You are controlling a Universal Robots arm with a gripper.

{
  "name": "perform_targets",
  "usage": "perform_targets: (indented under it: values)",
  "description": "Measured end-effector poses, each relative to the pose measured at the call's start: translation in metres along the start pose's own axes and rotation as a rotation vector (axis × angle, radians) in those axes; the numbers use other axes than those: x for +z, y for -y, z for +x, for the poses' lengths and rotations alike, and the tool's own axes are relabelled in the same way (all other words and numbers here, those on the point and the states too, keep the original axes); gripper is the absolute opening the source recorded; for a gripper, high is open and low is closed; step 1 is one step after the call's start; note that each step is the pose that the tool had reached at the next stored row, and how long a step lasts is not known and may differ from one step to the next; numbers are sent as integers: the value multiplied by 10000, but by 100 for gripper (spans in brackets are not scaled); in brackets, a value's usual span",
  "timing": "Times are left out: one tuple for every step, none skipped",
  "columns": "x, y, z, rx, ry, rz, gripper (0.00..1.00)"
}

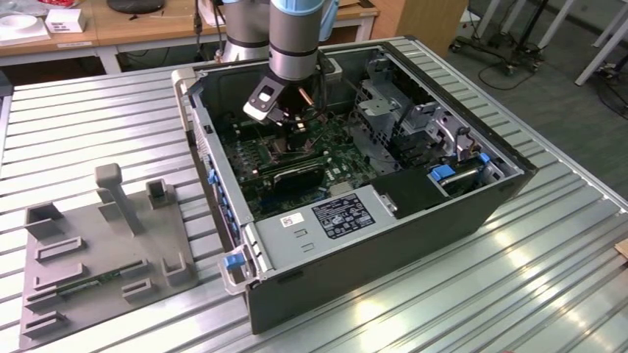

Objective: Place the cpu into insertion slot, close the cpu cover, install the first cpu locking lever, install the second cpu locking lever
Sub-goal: 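Place the cpu into insertion slot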

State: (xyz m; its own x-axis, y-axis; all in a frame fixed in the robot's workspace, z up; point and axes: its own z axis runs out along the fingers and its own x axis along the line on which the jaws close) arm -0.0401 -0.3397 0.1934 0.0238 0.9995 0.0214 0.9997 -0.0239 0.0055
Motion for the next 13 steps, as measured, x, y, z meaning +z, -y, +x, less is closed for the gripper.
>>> perform_targets:
  values:
    - [0,0,0,0,0,0,54]
    - [1,0,0,0,-1,-1,54]
    - [2,0,0,0,-2,-1,54]
    - [2,0,0,0,-2,-1,54]
    - [2,0,0,0,-2,-1,54]
    - [2,0,0,1,-2,-1,54]
    - [2,0,0,1,-2,-1,54]
    - [4,0,1,1,-5,-4,54]
    - [7,-1,2,1,-14,-10,54]
    - [7,-1,2,1,-12,-7,55]
    - [7,-1,2,0,-10,-6,61]
    - [5,0,1,0,-5,-3,61]
    - [4,0,0,1,-3,-2,61]
